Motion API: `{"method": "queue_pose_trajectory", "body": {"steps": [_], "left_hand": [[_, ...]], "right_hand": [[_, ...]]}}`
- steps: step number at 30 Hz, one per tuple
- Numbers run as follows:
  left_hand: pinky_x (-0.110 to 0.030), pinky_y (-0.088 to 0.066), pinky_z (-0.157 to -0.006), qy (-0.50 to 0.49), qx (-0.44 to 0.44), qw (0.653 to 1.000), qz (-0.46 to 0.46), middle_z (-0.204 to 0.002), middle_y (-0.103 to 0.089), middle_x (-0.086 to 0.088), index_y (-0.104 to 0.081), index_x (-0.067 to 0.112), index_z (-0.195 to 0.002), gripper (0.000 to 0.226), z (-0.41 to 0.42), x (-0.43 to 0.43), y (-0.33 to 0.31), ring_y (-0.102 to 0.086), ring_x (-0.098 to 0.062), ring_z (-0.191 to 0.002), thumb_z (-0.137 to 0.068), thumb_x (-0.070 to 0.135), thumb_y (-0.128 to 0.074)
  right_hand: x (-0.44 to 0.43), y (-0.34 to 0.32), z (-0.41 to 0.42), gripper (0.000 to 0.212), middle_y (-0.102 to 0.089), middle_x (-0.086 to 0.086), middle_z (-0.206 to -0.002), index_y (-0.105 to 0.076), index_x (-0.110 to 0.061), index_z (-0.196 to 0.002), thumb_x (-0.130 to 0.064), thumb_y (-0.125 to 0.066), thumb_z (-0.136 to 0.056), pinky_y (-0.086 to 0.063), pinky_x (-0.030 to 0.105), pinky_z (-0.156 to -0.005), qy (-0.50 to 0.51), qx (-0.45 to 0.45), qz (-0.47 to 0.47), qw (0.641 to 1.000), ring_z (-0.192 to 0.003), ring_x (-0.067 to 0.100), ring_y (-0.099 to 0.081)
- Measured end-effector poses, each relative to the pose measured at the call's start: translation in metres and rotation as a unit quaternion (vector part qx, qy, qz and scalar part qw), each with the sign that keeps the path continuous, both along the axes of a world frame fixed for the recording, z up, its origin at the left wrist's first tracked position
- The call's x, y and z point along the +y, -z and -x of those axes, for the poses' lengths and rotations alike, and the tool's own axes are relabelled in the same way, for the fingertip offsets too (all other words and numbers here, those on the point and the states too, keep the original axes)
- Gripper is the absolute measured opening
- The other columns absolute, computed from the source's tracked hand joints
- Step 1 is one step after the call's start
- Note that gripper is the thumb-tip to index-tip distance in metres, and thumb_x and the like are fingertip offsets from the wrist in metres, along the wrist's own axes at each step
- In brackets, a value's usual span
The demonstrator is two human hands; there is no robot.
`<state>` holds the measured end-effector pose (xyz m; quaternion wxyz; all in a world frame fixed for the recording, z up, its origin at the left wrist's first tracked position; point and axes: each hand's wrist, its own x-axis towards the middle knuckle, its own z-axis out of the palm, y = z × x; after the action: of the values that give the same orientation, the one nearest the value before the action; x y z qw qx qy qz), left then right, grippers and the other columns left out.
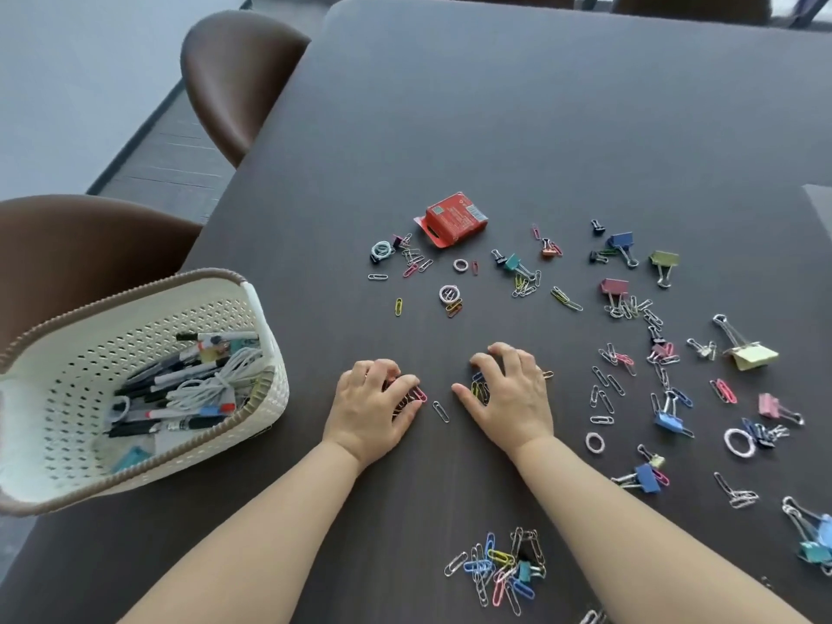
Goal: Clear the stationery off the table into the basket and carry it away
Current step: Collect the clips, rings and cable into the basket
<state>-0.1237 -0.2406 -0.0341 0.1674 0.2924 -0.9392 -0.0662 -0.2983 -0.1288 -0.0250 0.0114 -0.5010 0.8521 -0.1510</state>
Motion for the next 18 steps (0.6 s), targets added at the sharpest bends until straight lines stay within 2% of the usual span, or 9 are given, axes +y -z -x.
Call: {"method": "queue_pose_trajectory", "body": {"steps": [2,4,6,12,15,18], "left_hand": [[-0.031,-0.049,-0.055,0.009,0.028,1.0,0.012,-0.086,-0.056,-0.001,-0.065,0.022,-0.087,0.029,-0.001,0.001,0.002,-0.046,-0.023,-0.075,-0.081,0.045,-0.048],[-0.027,-0.046,-0.047,0.009,0.029,1.0,0.008,-0.078,-0.056,-0.001,-0.062,0.02,-0.08,0.029,-0.001,0.002,0.002,-0.049,-0.022,-0.064,-0.08,0.046,-0.049],[-0.025,-0.044,-0.044,0.008,0.031,0.999,0.009,-0.072,-0.054,-0.002,-0.062,0.019,-0.075,0.031,-0.001,0.003,0.001,-0.05,-0.022,-0.059,-0.08,0.046,-0.049],[-0.025,-0.039,-0.042,-0.002,0.043,0.999,0.012,-0.066,-0.049,-0.004,-0.057,0.013,-0.063,0.038,-0.001,0.007,0.003,-0.048,-0.02,-0.05,-0.08,0.046,-0.048],[-0.024,-0.038,-0.039,-0.012,0.031,0.999,0.028,-0.059,-0.049,-0.003,-0.054,0.013,-0.06,0.041,-0.002,0.01,0.004,-0.047,-0.02,-0.046,-0.08,0.048,-0.047],[-0.021,-0.035,-0.037,-0.032,0.014,0.999,0.017,-0.054,-0.047,-0.001,-0.052,0.013,-0.057,0.043,-0.003,0.013,0.001,-0.048,-0.018,-0.042,-0.077,0.051,-0.045]], "right_hand": [[0.002,0.006,-0.002,0.037,-0.058,0.006,-0.087,-0.06,-0.016,-0.08,-0.049,-0.045,-0.079,-0.051,0.036,-0.067,-0.016,0.026,0.053,0.998,-0.076,0.028,-0.052],[0.004,0.007,-0.005,0.034,-0.055,0.004,-0.071,-0.055,-0.013,-0.068,-0.043,-0.047,-0.081,-0.047,0.031,-0.051,-0.018,0.046,0.069,0.996,-0.063,0.026,-0.051],[0.003,0.007,-0.008,0.035,-0.051,0.002,-0.059,-0.05,-0.013,-0.059,-0.04,-0.047,-0.081,-0.042,0.027,-0.041,-0.021,0.072,0.062,0.995,-0.055,0.023,-0.05],[0.004,0.008,-0.011,0.046,-0.044,-0.001,-0.045,-0.043,-0.017,-0.047,-0.041,-0.045,-0.086,-0.027,0.02,-0.035,-0.029,0.111,0.079,0.99,-0.043,0.019,-0.047],[0.005,0.007,-0.012,0.06,-0.043,-0.002,-0.041,-0.041,-0.017,-0.044,-0.045,-0.028,-0.096,-0.023,0.018,-0.036,-0.028,0.114,0.1,0.988,-0.039,0.018,-0.046],[0.009,0.004,-0.013,0.065,-0.042,-0.001,-0.038,-0.04,-0.016,-0.042,-0.046,-0.022,-0.097,-0.021,0.016,-0.036,-0.041,0.107,0.104,0.988,-0.034,0.02,-0.044]]}}
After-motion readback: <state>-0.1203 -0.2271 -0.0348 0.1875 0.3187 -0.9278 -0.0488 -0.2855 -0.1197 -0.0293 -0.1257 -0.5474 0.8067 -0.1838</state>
